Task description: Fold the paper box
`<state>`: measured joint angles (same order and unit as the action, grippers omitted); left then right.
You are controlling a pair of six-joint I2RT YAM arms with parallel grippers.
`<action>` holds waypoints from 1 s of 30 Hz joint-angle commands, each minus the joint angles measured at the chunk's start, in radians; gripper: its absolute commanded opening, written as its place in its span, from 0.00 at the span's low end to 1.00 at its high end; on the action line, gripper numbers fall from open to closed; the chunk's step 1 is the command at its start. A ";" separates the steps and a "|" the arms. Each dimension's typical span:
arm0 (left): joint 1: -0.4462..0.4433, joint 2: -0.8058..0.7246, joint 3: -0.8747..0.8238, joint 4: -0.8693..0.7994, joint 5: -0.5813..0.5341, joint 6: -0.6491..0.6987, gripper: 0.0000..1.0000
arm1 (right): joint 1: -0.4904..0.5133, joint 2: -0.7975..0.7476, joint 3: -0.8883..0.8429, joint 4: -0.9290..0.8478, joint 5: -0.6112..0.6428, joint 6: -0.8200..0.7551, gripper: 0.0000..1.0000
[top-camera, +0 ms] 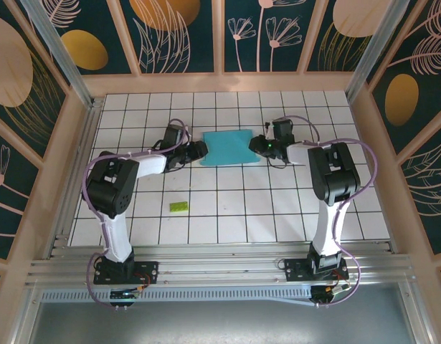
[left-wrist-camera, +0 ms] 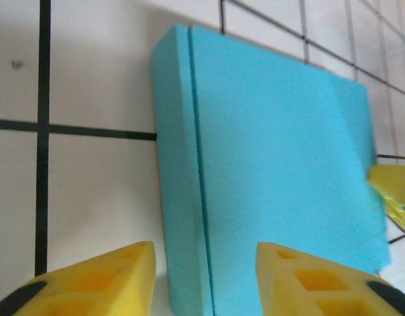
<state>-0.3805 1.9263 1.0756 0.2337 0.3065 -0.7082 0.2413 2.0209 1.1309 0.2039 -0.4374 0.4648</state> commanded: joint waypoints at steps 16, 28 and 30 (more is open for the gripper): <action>0.065 0.127 0.037 0.351 0.317 -0.256 0.68 | -0.113 0.125 -0.072 0.050 -0.174 0.072 0.22; 0.051 0.248 0.051 0.530 0.390 -0.406 0.78 | -0.120 0.136 -0.075 0.069 -0.187 0.087 0.21; 0.042 0.256 0.055 0.544 0.391 -0.420 0.72 | -0.120 0.136 -0.073 0.069 -0.188 0.088 0.21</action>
<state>-0.3187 2.1563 1.1080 0.7040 0.6571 -1.0828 0.1390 2.0956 1.0969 0.3790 -0.7090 0.5426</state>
